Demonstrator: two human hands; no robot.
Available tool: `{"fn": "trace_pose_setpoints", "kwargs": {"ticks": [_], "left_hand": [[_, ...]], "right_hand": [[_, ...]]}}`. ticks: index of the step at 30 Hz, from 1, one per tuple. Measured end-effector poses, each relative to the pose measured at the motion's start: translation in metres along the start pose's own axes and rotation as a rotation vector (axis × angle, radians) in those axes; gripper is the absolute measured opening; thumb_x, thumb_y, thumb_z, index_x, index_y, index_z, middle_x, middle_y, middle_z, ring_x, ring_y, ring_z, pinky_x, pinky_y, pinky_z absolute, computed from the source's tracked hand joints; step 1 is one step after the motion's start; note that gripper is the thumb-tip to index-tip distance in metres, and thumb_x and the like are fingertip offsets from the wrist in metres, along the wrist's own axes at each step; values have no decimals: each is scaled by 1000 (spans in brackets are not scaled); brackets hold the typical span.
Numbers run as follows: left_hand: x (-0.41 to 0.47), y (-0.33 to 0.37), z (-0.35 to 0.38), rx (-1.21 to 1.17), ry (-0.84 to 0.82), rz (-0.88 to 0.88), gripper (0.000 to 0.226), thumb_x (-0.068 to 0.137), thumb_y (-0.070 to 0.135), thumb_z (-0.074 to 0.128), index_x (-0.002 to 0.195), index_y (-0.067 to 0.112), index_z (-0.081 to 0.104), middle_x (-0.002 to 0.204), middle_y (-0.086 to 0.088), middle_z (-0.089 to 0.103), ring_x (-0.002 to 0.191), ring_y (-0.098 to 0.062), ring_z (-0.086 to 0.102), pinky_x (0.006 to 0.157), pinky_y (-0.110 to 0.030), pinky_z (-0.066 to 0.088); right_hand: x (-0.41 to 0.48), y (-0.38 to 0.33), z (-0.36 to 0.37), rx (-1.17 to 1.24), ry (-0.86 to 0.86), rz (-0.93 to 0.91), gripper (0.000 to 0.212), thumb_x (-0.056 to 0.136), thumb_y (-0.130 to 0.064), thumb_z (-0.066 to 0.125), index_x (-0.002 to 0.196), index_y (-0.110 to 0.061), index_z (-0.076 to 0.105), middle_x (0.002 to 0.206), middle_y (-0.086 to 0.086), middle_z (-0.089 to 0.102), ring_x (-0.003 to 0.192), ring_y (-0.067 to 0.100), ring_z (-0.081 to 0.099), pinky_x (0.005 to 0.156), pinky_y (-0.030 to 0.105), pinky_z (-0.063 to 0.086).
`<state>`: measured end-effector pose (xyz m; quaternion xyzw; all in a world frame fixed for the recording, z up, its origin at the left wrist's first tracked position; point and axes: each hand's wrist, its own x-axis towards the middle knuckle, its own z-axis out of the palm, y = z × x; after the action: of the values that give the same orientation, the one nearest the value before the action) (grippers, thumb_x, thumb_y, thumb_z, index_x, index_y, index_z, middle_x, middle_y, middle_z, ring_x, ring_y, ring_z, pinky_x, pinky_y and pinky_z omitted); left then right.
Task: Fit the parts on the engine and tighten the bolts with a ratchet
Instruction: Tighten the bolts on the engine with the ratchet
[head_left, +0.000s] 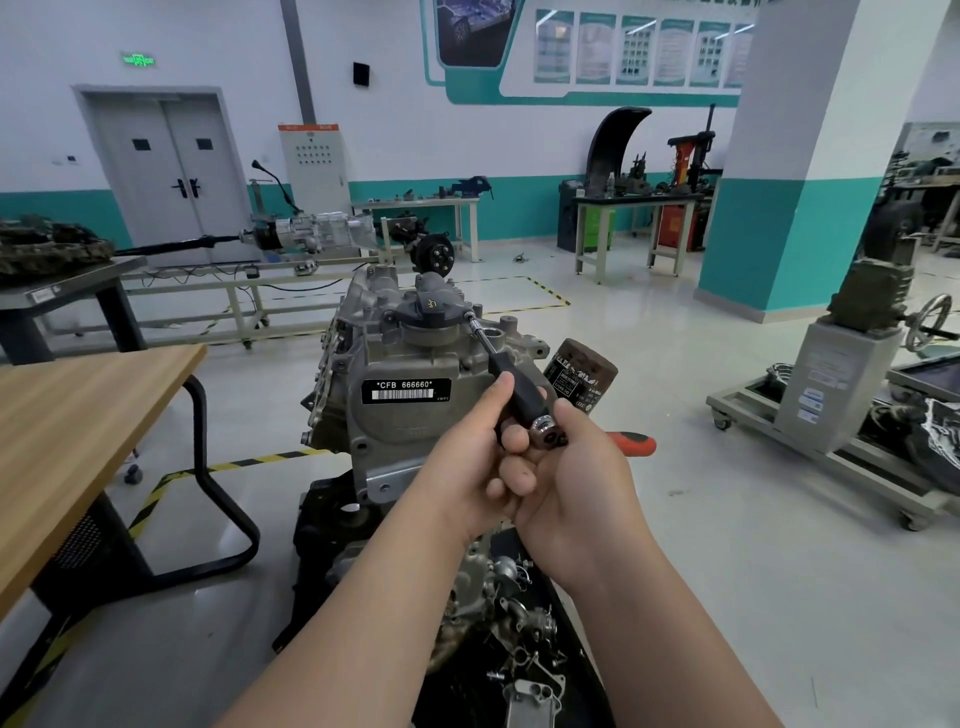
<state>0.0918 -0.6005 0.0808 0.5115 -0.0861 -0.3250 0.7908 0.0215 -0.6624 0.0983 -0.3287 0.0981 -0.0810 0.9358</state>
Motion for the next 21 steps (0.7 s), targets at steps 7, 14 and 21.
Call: {"fn": "trace_pose_setpoints", "kwargs": {"ticks": [7, 14, 21], "left_hand": [[2, -1, -2, -35, 26, 11, 53, 73, 61, 58, 43, 19, 43, 30, 6, 34, 19, -11, 36, 27, -9, 21], [5, -1, 4, -139, 38, 33, 43, 79, 53, 61, 88, 11, 64, 73, -10, 59, 66, -18, 61, 65, -27, 54], [1, 6, 2, -142, -3, 14, 38, 77, 54, 63, 77, 17, 67, 61, 1, 65, 55, -11, 65, 60, -27, 48]], "right_hand": [[-2, -5, 1, -358, 44, -69, 37, 103, -33, 40, 86, -4, 56, 52, 4, 50, 32, 17, 35, 42, 28, 41], [-3, -16, -1, -1125, 123, -311, 30, 100, -33, 42, 114, -6, 46, 65, -1, 63, 50, 14, 55, 58, 32, 45], [-10, -14, 10, -2035, 199, -666, 58, 100, -40, 34, 149, -26, 5, 73, -5, 46, 65, 22, 47, 51, 32, 30]]}}
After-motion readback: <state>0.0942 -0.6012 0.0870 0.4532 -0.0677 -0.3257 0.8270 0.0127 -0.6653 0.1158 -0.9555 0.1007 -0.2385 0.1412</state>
